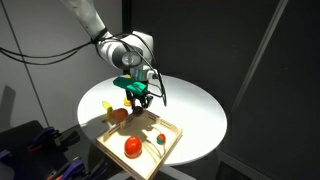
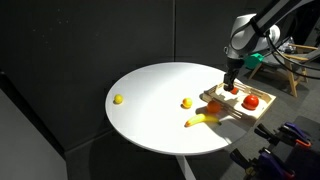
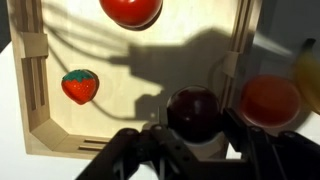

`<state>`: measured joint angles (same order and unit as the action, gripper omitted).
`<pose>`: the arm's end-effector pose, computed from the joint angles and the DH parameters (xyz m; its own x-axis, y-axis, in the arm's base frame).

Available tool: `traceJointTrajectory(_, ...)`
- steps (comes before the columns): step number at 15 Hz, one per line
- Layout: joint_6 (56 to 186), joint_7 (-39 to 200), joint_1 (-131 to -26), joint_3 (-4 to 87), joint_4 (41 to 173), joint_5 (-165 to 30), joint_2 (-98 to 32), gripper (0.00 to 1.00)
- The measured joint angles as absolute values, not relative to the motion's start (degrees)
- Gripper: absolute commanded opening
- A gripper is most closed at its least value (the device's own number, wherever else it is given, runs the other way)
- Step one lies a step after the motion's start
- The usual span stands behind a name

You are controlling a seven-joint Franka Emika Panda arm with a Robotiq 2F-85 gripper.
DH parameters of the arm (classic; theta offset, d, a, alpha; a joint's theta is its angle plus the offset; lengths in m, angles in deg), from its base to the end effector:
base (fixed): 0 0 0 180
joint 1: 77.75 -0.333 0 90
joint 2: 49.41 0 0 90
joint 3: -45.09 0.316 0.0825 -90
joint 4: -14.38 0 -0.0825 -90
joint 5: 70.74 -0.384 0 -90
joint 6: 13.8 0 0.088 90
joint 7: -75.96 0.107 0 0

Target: Remove the plum from the crate and put it on the table

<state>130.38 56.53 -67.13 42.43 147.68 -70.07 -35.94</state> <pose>0.5025 -0.1189 0.2344 0.9919 0.1176 -0.0482 0.1178 -0.9930 0.0012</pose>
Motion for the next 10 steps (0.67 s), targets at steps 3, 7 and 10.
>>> traceJointTrajectory(3,130.38,56.57,-68.53,42.45,148.9,-70.07,-38.75,0.32)
traceJointTrajectory(7,130.29,56.56,-70.88,42.76,150.43,-70.07,-41.37,0.32)
traceJointTrajectory(10,129.12,56.1,-72.42,43.78,151.27,-70.09,-42.35,0.32)
